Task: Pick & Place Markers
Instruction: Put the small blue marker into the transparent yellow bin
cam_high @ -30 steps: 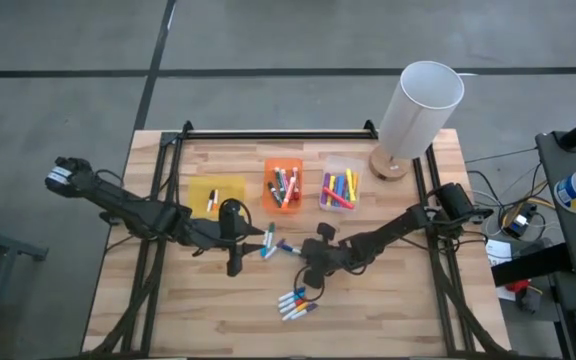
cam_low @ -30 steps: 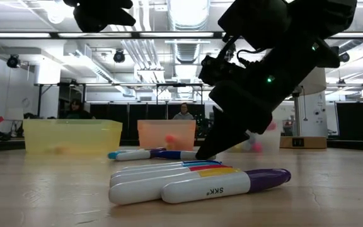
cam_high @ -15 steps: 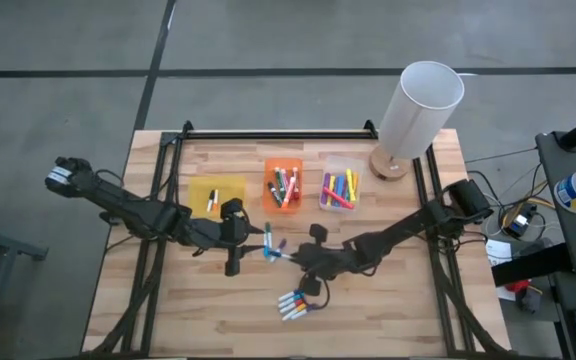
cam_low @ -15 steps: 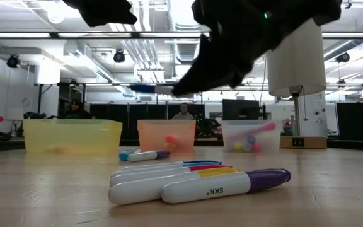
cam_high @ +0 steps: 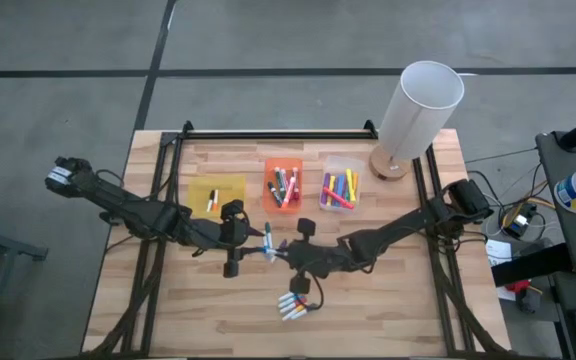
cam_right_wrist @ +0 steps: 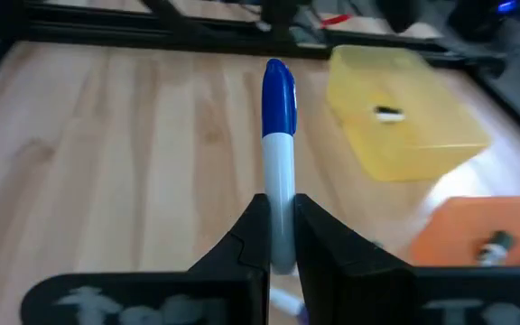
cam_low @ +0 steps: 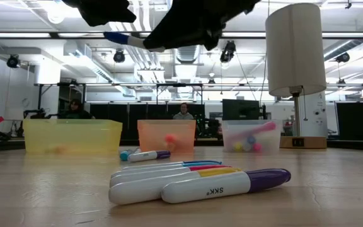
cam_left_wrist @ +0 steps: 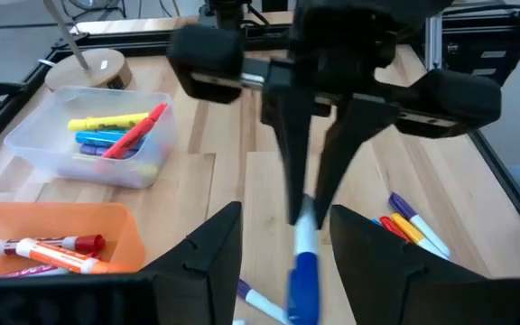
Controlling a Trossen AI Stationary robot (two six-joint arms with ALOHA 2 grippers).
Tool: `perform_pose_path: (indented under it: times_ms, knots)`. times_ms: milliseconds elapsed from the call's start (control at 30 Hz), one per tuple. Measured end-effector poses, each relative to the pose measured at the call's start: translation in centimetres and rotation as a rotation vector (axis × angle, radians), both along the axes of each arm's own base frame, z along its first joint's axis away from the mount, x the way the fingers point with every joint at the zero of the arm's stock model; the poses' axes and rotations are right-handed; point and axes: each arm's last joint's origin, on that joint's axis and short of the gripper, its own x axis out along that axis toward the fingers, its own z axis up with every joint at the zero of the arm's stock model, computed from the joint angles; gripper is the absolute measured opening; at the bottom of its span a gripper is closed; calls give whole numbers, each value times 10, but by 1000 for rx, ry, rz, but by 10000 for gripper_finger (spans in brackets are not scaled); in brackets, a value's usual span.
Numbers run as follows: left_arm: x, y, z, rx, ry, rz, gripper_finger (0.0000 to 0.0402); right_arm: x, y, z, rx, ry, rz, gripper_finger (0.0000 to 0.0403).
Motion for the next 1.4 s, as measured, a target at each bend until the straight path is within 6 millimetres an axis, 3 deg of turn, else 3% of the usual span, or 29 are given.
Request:
perform_pose_path:
  times_ms: [500,1000,1167,1400]
  knots:
    - [0,0,0,-1,0,1,163,12,-1,33,-121,-51,-31,24]
    - [0,1,0,5,-5,36,159,13,-4,36,-140,-69,-83,24]
    - [0,1,0,1,-5,39,124,13,-5,36,-140,-70,-82,24]
    - [0,0,0,-3,-3,17,42,13,-4,35,-144,-65,-68,25]
